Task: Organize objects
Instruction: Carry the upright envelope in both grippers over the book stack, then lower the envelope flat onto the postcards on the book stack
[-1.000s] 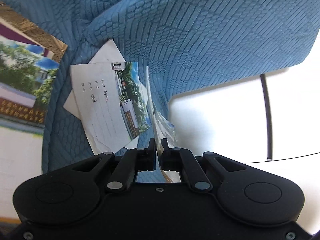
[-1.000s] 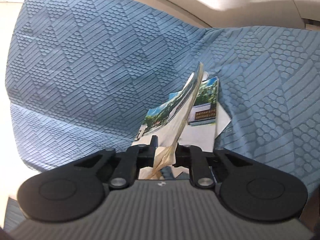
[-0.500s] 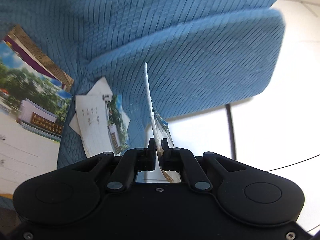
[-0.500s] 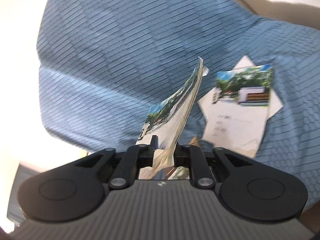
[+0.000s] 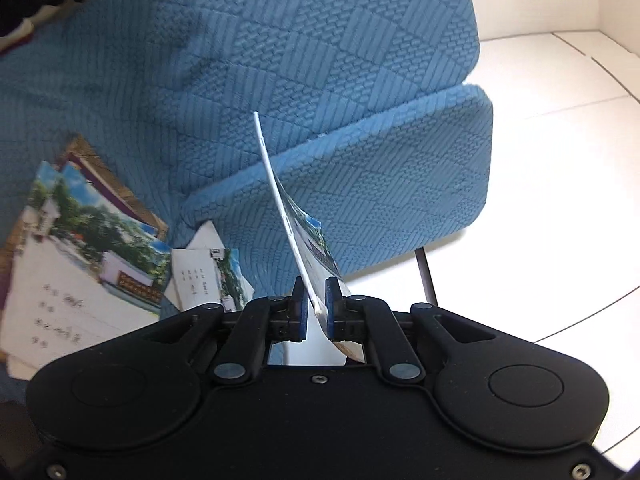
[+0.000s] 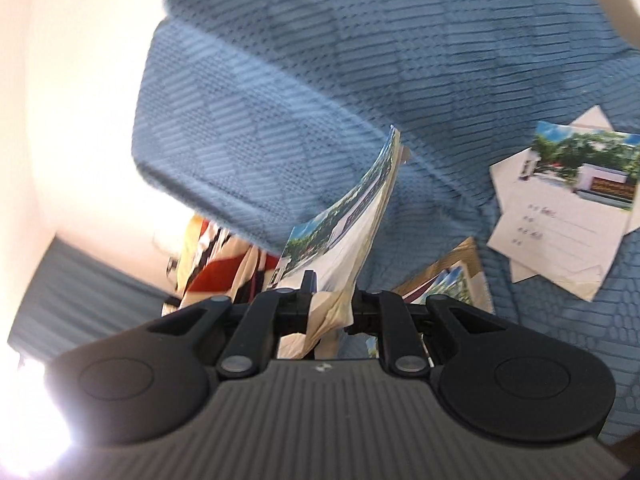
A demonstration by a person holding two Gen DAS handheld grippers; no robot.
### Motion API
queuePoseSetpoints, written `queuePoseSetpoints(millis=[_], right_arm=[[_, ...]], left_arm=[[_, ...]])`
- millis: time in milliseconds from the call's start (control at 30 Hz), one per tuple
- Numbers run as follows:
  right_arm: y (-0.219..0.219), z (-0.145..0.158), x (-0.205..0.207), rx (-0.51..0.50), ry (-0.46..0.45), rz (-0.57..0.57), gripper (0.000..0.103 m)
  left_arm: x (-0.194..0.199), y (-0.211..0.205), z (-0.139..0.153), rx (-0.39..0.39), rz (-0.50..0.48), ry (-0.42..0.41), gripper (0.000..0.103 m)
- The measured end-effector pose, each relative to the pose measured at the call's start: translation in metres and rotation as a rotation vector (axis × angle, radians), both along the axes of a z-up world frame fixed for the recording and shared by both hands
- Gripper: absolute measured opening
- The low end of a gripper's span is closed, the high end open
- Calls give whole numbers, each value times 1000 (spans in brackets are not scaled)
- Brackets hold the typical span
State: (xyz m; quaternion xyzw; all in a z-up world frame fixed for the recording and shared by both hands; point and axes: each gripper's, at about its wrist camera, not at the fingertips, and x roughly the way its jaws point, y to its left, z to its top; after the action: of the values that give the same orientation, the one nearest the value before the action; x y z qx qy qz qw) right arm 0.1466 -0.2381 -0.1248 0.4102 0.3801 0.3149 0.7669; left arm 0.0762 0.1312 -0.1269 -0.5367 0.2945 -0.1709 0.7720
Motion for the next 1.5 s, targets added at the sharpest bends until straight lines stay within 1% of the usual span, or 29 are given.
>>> queuePoseSetpoints(millis=[200, 300, 400, 500, 567, 667, 767, 867, 1000, 1067, 1200, 1333, 1367, 1400, 1433, 1467, 1500], right_arm=[[28, -4, -4, -26, 0, 68, 15], [44, -12, -6, -53, 5, 100, 15], [56, -23, -7, -77, 12, 121, 15], [67, -36, -7, -127, 7, 135, 15], [73, -47, -7, -173, 2, 146, 15], [80, -63, -9, -242, -4, 152, 16], [85, -73, -13, -300, -23, 154, 16], [89, -82, -16, -339, -16, 153, 16], [94, -91, -20, -395, -17, 156, 17], [96, -95, -22, -421, -6, 158, 17], [95, -101, -24, -450, 16, 164, 18], [95, -105, -26, -486, 29, 164, 18], [95, -105, -25, -490, 31, 166, 18], [95, -105, -26, -493, 31, 168, 18], [96, -104, -26, -500, 31, 171, 21], [96, -103, -26, -509, 31, 173, 24], [97, -102, -27, -517, 30, 177, 34]], left_arm=[[-22, 22, -13, 12, 48, 25, 8], [-28, 34, -27, 4, 66, 60, 8], [-30, 41, -42, 26, 77, 102, 8], [-29, 44, -59, 33, 85, 158, 8], [-28, 44, -67, 50, 85, 196, 8], [-24, 44, -78, 51, 89, 248, 8], [-20, 42, -85, 92, 90, 296, 8], [-19, 39, -92, 119, 89, 333, 8], [-18, 36, -95, 177, 99, 380, 7], [-18, 33, -98, 194, 97, 408, 7], [-15, 26, -100, 261, 90, 469, 8], [-17, 19, -97, 300, 77, 483, 9], [-18, 18, -95, 312, 77, 484, 11], [-17, 16, -93, 321, 77, 482, 20], [-18, 15, -90, 329, 78, 481, 33], [-18, 14, -88, 335, 82, 483, 37], [-17, 12, -86, 341, 84, 485, 38]])
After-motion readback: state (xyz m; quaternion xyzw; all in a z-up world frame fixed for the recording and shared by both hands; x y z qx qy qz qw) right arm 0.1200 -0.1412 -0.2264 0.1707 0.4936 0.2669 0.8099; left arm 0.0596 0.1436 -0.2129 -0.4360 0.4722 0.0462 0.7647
